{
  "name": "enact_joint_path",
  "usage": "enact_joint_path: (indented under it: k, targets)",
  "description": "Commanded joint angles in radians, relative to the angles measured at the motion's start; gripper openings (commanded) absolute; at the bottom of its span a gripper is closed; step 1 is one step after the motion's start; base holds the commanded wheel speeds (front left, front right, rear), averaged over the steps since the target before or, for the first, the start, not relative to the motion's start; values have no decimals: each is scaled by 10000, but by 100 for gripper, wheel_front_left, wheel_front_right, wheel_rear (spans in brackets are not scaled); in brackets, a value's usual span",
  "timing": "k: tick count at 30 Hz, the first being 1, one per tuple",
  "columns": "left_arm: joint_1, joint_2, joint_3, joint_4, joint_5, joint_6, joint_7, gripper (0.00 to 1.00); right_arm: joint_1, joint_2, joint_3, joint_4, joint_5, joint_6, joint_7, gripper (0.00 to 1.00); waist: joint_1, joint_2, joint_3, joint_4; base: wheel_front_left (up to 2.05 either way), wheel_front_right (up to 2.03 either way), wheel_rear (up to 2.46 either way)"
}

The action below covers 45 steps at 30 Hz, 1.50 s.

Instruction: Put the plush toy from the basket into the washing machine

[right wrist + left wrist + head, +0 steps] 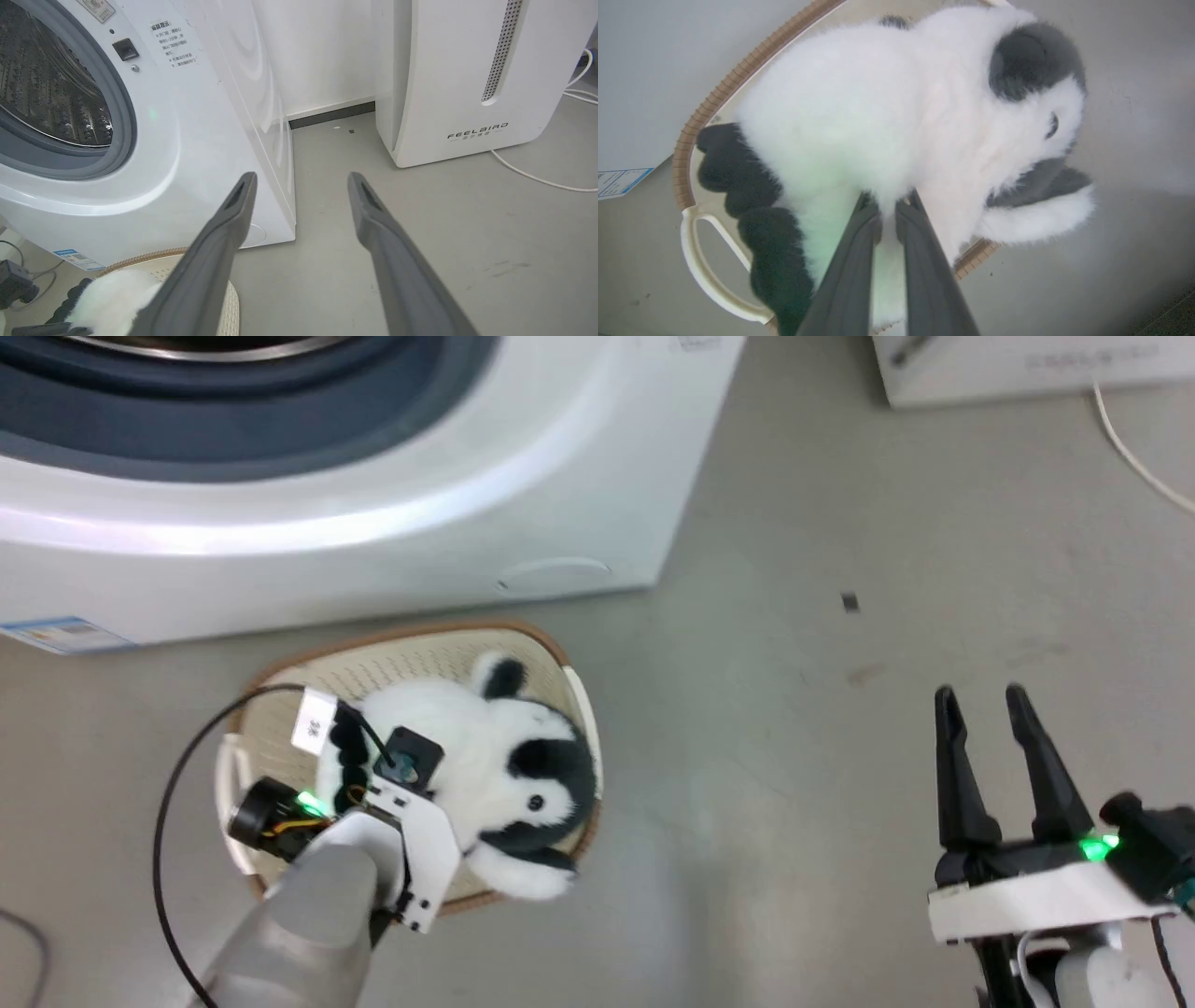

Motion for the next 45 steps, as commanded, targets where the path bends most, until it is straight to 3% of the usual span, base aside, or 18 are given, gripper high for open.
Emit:
enact_joint_path:
  k: [1, 6, 14, 25, 35, 45]
  targets:
    - [180, -118, -4, -31, -103, 59, -370, 0, 260, 1, -40, 60, -130, -7, -44, 100, 0, 0, -764, 586, 0, 0, 0]
    - [476, -345, 92, -182, -326, 224, -1168, 0, 649, 1, -120, 97, -279, -7, -44, 100, 0, 0, -1392, 956, 0, 0, 0]
    - [931, -413, 464, -1036, -728, 666, -1574, 0, 1049, 1, -259, 59, -414, -7, -44, 100, 0, 0, -2033, 1325, 0, 0, 0]
    - [1890, 340, 1380, -4780, -740, 1517, -1591, 0, 1379, 1, -301, -20, -550, -7, -44, 100, 0, 0, -2366, 1526, 0, 0, 0]
    - [1704, 1025, 2328, -7133, -463, 2084, -1592, 0, 1200, 1, -177, -86, -499, -7, -44, 100, 0, 0, -1973, 1188, 0, 0, 0]
    - [190, 1635, 3296, -7407, -266, 2245, -1592, 0, 369, 1, 71, -155, -229, -7, -44, 100, 0, 0, -508, 290, 0, 0, 0]
